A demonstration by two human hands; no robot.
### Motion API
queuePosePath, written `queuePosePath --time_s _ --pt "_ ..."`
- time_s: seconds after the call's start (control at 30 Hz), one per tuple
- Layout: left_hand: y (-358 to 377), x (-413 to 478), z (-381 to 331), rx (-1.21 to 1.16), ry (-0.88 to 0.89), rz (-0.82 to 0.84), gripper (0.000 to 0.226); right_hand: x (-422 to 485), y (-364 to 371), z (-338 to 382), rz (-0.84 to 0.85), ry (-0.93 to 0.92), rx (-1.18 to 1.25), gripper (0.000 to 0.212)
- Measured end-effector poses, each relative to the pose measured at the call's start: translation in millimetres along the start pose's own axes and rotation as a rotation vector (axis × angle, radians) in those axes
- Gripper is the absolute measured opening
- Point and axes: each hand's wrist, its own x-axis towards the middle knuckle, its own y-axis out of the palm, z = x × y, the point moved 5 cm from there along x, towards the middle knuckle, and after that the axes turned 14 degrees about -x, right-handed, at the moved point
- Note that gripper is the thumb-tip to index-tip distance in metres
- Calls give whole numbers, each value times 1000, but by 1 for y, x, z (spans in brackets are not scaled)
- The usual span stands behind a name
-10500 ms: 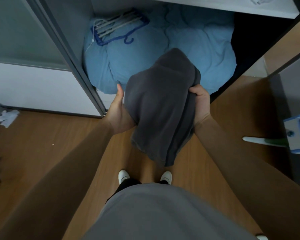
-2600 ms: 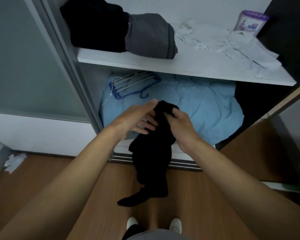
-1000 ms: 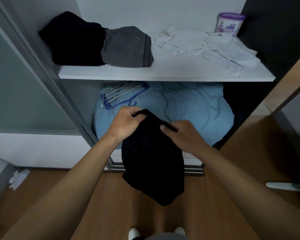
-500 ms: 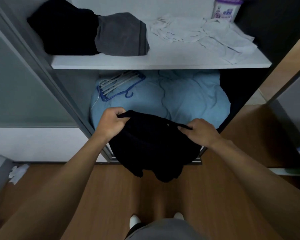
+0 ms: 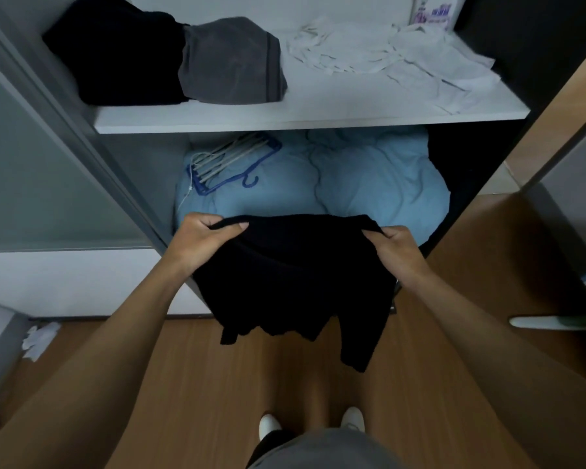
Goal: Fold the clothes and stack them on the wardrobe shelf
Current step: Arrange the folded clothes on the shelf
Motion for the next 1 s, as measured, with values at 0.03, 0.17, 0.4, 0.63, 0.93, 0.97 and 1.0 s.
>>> queuePosePath --time_s 0.03,0.17,0.4,0.63,0.93,0.97,1.0 --pt "-3 0 -2 -10 10 -3 57 0 1 -1 21 -39 -82 48" --pt "-19 -1 3 15 18 14 70 -3 5 -5 180 -68 -242 53" --pt "-37 -22 55 267 -121 188 39 -16 -5 -7 462 -195 -439 29" --pt "-39 -28 77 275 -104 277 9 -27 -4 -23 661 -164 -591 21" --pt "34 -55 64 -128 -294 -53 30 -25 10 -36 -25 48 -320 31" --pt "49 -60 63 -225 -329 -55 25 -30 18 -41 -53 113 -278 26" --pt "64 -65 61 -300 -357 -33 24 -35 26 -44 -68 164 -225 20"
